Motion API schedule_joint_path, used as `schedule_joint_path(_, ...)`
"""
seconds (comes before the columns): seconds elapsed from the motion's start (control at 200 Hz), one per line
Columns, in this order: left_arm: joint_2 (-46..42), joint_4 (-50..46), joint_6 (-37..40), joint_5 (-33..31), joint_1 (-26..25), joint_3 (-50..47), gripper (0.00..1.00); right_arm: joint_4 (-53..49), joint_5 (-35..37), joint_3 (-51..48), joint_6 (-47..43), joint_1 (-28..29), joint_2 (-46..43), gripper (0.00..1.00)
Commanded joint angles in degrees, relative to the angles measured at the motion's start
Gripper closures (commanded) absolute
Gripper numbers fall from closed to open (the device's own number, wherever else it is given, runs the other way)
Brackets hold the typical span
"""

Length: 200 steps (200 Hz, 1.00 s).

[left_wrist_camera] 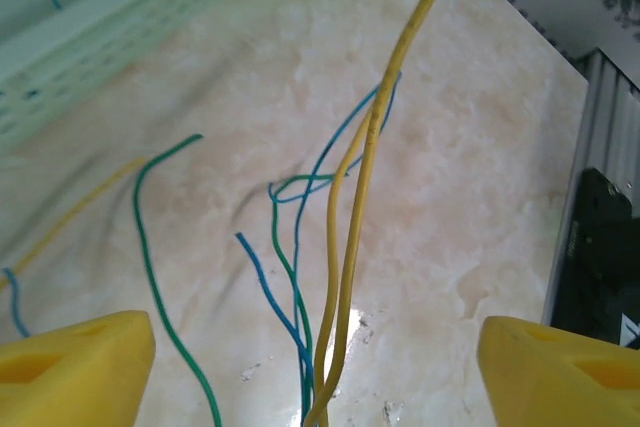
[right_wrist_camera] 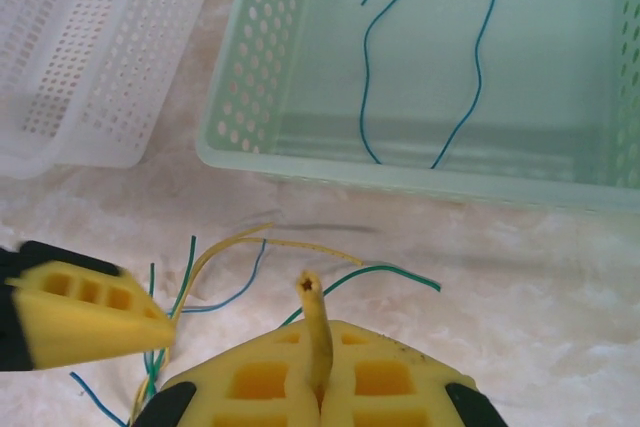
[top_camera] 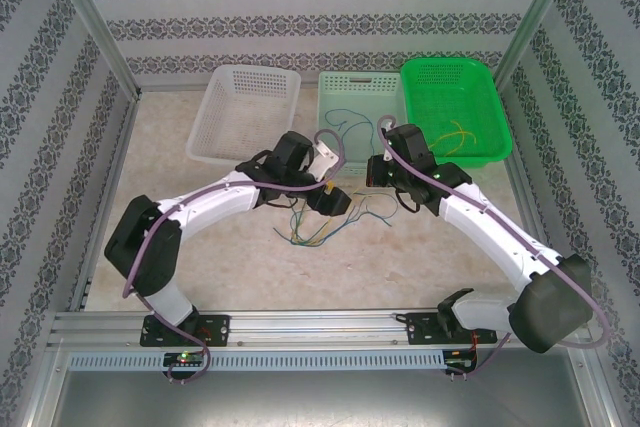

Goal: Untangle the cables

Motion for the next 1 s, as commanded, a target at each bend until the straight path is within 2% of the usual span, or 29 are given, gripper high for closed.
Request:
schedule_joint_path(0.0, 2.1, 0.2, 1.6, 5.4, -0.8, 2.9, 0.20, 0.3, -1.3, 1.9, -1.1, 0.6, 0.2, 0.96)
schedule_joint_path(0.1, 3.2, -0.2, 1.9, 5.8, -0.8, 3.8, 0.29, 0.5, -2.0, 2.0, -1.0, 0.5, 0.5, 0.96)
schedule_joint_path(0.265, 4.2, -0.2, 1.7, 4.9, -0.8, 4.7, 0.72, 0.6, -2.4, 2.0, -1.1, 0.6, 0.6, 0.95)
schedule_joint_path(0.39, 4.3, 0.5, 1.1, 4.6, -0.8, 4.7, 0.87, 0.0, -2.2, 1.4, -1.3, 0.3, 0.6, 0.95)
schedule_joint_path(0.49, 4.5, 0.9, 0.7, 4.2, -0.8, 4.7, 0.91, -0.3, -2.3, 0.9, -1.2, 0.0, 0.6, 0.94)
schedule_joint_path(0.57, 4.6, 1.2, 0.3, 3.6, -0.8, 4.7, 1.00, -0.7, -2.4, 1.0, -1.1, -0.1, 0.5, 0.91)
schedule_joint_path(0.664, 4.8, 1.6, -0.1, 3.6, -0.8, 4.8, 1.00, -0.7, -2.4, 1.1, -0.8, -0.1, 0.2, 0.86)
schedule_joint_path(0.704, 4.9, 1.9, -0.4, 3.2, -0.8, 4.9, 1.00, -0.8, -2.4, 1.1, -0.6, -0.1, 0.1, 0.73)
schedule_joint_path(0.774, 4.7, 2.6, -1.4, 1.6, -0.8, 5.0, 1.00, -1.2, -1.5, 0.9, -0.1, -0.2, -0.4, 0.35)
schedule_joint_path(0.799, 4.6, 2.9, -1.8, 0.8, -0.8, 4.9, 1.00, -1.4, -0.8, 0.6, 0.2, -0.2, -0.8, 0.29)
schedule_joint_path(0.929, 2.7, 6.0, -4.4, -3.5, -0.8, 3.9, 1.00, -0.3, 2.8, -4.5, 4.3, -0.4, -4.5, 0.28)
schedule_joint_path(0.994, 2.0, 7.2, -5.5, -4.6, -0.8, 3.7, 1.00, 1.7, 2.1, -7.8, 7.1, -0.7, -6.9, 0.32)
